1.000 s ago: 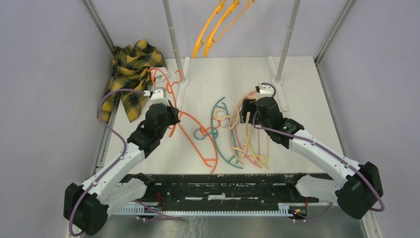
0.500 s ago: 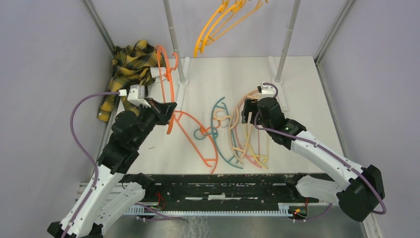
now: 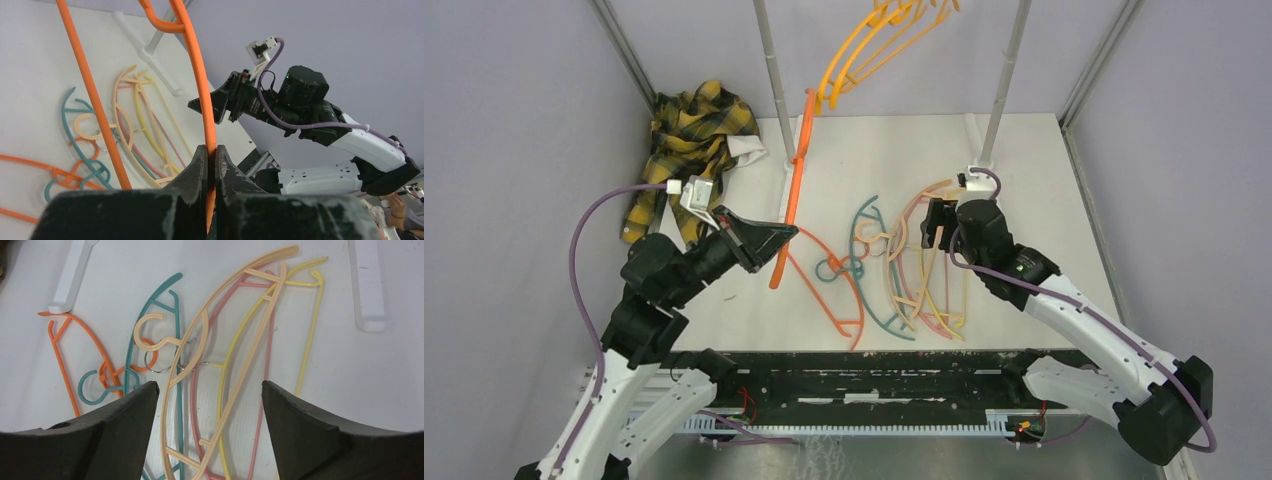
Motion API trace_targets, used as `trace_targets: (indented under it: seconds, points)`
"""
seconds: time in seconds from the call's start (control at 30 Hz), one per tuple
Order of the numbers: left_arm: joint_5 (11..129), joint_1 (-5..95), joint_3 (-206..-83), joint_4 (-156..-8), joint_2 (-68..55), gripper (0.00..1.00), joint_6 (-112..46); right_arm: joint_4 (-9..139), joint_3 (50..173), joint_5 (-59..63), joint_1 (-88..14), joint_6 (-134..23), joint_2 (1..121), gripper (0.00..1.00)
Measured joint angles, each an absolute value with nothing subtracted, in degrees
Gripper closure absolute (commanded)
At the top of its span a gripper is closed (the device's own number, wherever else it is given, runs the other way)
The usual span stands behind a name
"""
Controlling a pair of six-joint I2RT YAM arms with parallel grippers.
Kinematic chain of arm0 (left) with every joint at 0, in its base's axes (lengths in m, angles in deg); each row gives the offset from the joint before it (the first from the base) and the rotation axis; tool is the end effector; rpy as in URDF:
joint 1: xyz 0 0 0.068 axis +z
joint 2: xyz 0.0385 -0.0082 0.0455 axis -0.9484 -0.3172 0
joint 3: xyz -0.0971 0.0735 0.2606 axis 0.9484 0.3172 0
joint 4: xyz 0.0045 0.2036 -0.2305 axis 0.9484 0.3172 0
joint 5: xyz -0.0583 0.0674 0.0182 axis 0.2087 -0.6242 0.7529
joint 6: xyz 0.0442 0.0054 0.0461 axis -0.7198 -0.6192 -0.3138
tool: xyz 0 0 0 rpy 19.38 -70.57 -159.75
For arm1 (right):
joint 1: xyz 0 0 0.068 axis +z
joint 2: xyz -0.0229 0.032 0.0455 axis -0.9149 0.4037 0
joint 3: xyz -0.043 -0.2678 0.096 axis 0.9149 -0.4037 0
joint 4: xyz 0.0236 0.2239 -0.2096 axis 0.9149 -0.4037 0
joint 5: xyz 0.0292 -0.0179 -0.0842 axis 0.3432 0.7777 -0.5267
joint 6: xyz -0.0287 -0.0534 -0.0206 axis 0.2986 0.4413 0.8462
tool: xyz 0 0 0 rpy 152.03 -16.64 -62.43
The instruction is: Organize the hangers
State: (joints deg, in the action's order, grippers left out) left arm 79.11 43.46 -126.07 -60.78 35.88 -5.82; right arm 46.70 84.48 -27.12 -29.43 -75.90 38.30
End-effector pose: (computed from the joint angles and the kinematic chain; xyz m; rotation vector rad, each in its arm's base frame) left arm 0.1349 -0.0887 0.4288 0.1119 1.6591 -1.1373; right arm 0.2340 0.1519 0.3029 0.0584 2.0494 0.3055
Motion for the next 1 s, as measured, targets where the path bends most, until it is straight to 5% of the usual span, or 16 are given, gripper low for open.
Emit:
trace_targets:
  seconds: [0.4,1.0]
  points:
    - [80.5,43.4,-127.8,-68.3,23.4,0.97,-5.9,44.7,84.7,-28.1,-29.4,-75.9,34.0,0.16]
    - [76.2,48.5,-150.5,-69.4,-0.8,0.97,-11.5,42.9,88.5,-29.6,-29.4,-74.2,33.1,0.16]
